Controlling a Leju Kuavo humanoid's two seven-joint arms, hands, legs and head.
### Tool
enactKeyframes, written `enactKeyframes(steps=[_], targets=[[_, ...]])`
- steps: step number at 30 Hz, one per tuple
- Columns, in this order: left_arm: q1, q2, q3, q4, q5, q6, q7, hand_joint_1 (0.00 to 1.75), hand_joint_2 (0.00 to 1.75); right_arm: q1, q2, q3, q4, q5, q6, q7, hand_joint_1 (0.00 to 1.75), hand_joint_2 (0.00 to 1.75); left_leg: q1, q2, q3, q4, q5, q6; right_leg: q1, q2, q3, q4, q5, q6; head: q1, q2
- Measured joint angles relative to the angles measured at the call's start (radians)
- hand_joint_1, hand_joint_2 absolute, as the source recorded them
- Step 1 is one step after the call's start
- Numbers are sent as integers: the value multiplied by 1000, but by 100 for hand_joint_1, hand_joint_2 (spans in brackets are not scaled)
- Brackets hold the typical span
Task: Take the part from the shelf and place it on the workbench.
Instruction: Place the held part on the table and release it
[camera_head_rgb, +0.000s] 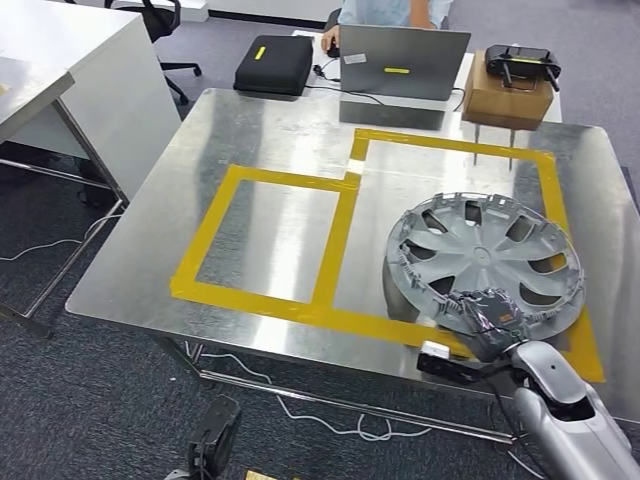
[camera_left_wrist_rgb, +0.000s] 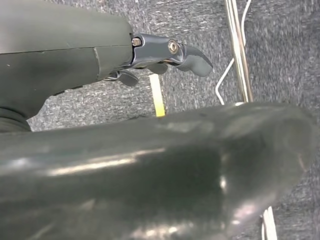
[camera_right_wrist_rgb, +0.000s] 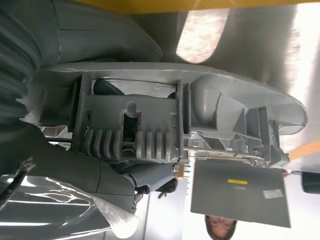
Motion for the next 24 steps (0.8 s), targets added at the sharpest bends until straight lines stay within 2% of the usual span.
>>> enactKeyframes(steps=[4, 8, 16, 20, 24], targets=[[0, 0, -3, 0, 0, 2, 4, 0, 0, -4, 6, 24, 11, -2, -11, -7, 175, 175, 1, 0, 0, 0, -1, -4, 0, 0, 0, 0, 0, -1, 0, 0], [0, 0, -5, 0, 0, 2, 4, 0, 175, -3, 7, 33, 15, 0, -10, 10, 0, 175, 1, 0, 0, 0, -2, -5, -1, 0, 0, 0, 0, -1, 0, 0], [3, 1, -8, 0, 4, -4, -17, 0, 175, 21, -12, 24, -2, -13, -3, 24, 0, 175, -2, -4, -2, 0, -2, -5, -2, -6, 1, -2, 0, 0, 0, 0], [3, 2, -8, 0, 12, -7, -19, 0, 0, 23, -16, 18, -15, -13, 2, 37, 0, 175, -2, -5, -2, 0, -2, -5, -2, -6, 2, -3, 0, 0, 0, 0], [6, 4, -6, 0, 29, 2, -19, 0, 0, 41, -31, -8, -50, -16, 32, 98, 0, 175, -2, -6, -2, 0, -2, -5, -3, -8, 3, -4, 0, 0, 0, 0]])
